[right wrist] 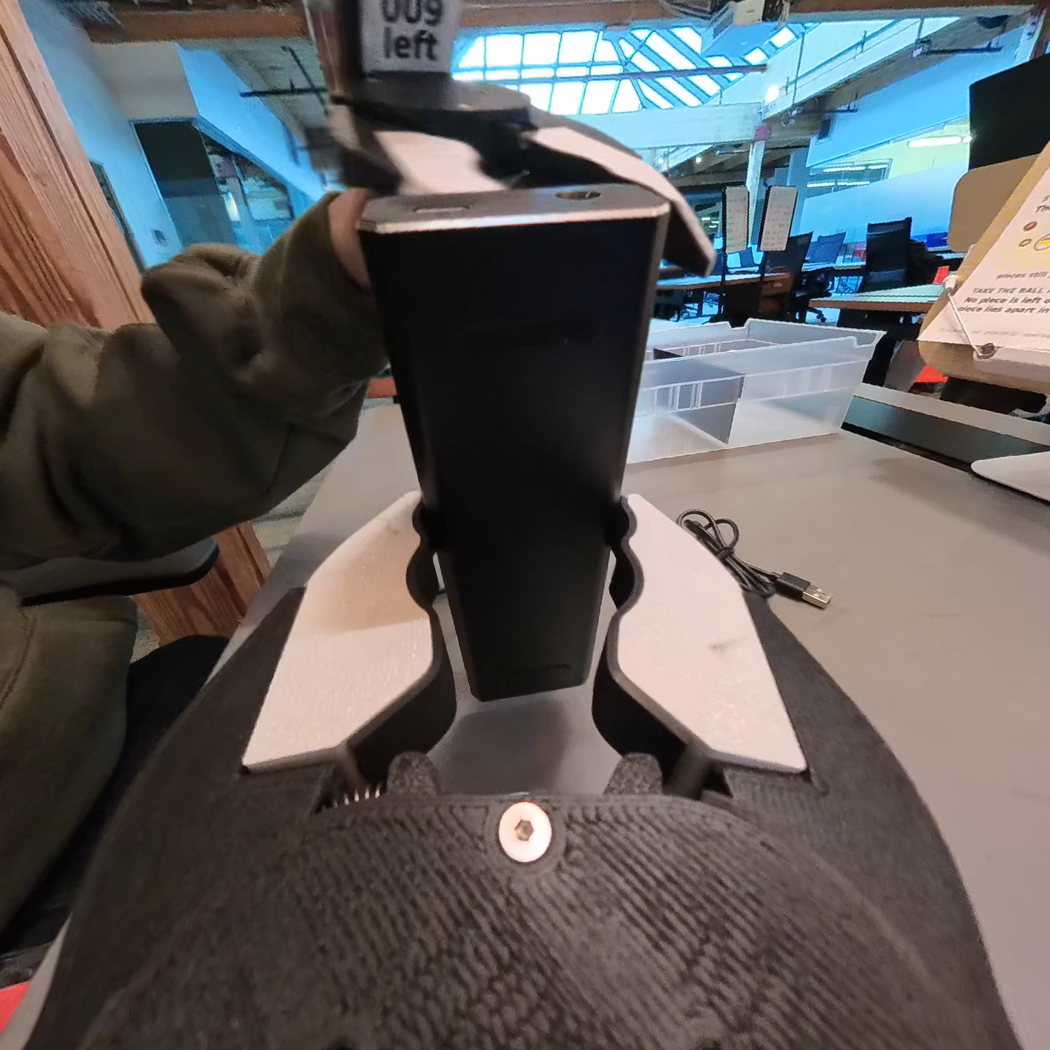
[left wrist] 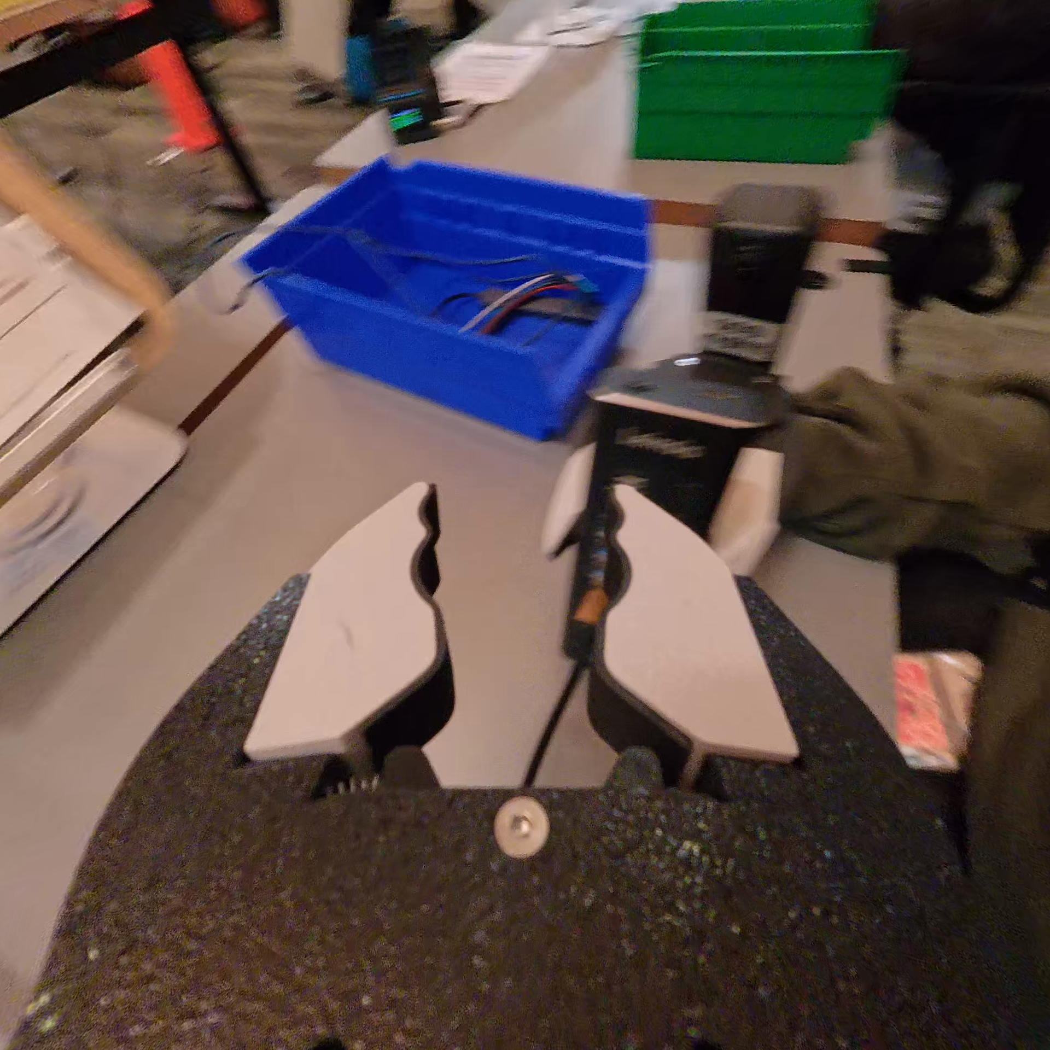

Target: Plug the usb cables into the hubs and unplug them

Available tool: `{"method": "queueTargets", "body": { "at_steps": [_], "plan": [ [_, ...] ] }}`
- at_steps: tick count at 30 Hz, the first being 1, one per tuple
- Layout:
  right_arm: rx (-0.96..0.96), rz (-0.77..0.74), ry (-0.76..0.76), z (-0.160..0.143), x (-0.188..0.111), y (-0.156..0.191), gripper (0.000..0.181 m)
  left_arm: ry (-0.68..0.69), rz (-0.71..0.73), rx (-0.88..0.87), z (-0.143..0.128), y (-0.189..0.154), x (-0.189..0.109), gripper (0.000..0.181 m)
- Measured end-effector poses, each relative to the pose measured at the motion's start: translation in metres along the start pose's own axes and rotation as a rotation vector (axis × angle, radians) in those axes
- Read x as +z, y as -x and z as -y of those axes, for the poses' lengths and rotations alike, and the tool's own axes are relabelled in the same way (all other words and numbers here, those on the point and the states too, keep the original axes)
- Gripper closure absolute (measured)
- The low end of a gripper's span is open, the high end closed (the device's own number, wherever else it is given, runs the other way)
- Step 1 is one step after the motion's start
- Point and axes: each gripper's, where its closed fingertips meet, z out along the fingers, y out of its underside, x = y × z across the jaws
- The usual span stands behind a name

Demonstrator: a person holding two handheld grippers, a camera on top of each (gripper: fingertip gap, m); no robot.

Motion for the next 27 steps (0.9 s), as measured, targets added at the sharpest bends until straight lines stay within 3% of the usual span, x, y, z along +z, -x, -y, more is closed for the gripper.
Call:
{"method": "queueTargets", "body": {
  "at_steps": [2,4,8,11,16,19,27],
  "plan": [
    [0.004,0.001,0.005,0.0,-0.001,-0.001,0.121,0.06,0.119,-0.109,-0.021,0.042,-0.003,0.133],
    [0.02,0.017,-0.008,0.001,-0.002,-0.001,0.121,0.23,0.201,-0.216,-0.061,0.079,0.001,0.138],
    [0.021,0.025,-0.009,0.001,-0.003,0.0,0.121,0.493,0.235,-0.202,-0.12,0.118,0.023,0.147],
    [0.011,0.027,-0.001,0.0,-0.002,0.001,0.121,0.613,0.224,-0.223,-0.147,0.135,0.035,0.151],
    [0.032,0.035,-0.02,0.003,-0.004,0.0,0.121,0.644,0.099,-0.312,-0.154,0.128,0.054,0.155],
    [0.046,0.038,-0.034,0.004,-0.005,-0.001,0.121,0.733,0.106,-0.272,-0.168,0.128,0.054,0.158],
    [0.06,0.06,-0.035,0.005,-0.006,0.0,0.121,0.71,0.093,-0.263,-0.168,0.119,0.062,0.171]
  ]
}}
